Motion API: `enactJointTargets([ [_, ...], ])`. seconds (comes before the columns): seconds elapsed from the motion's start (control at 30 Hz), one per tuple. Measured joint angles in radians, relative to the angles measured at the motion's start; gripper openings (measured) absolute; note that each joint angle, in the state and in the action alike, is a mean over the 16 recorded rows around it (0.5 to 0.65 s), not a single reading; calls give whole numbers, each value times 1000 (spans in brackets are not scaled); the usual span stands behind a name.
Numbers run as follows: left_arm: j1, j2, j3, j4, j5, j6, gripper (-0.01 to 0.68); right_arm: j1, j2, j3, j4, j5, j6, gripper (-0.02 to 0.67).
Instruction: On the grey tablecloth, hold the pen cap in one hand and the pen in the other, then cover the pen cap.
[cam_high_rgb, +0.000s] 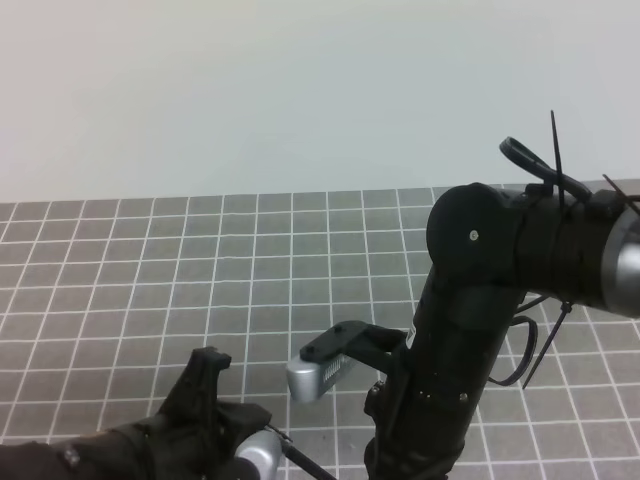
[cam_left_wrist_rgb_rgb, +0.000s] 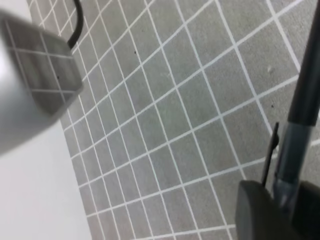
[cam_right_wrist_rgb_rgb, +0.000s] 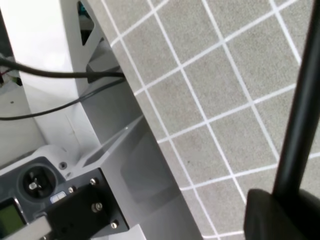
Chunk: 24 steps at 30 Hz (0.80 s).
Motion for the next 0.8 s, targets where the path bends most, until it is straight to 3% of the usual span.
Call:
enactJointTargets([
  [0.5,-6,0,0,-73,-18,-7,265,0,1,-7,-59,0,34,71],
  [0.67,-6,0,0,-118,-101,-7,261,-5,1,-7,-109,-18,73,71],
  [0.8,-6,0,0,-159,-176,-32,207,-24,1,-7,-144,-51,118,71],
])
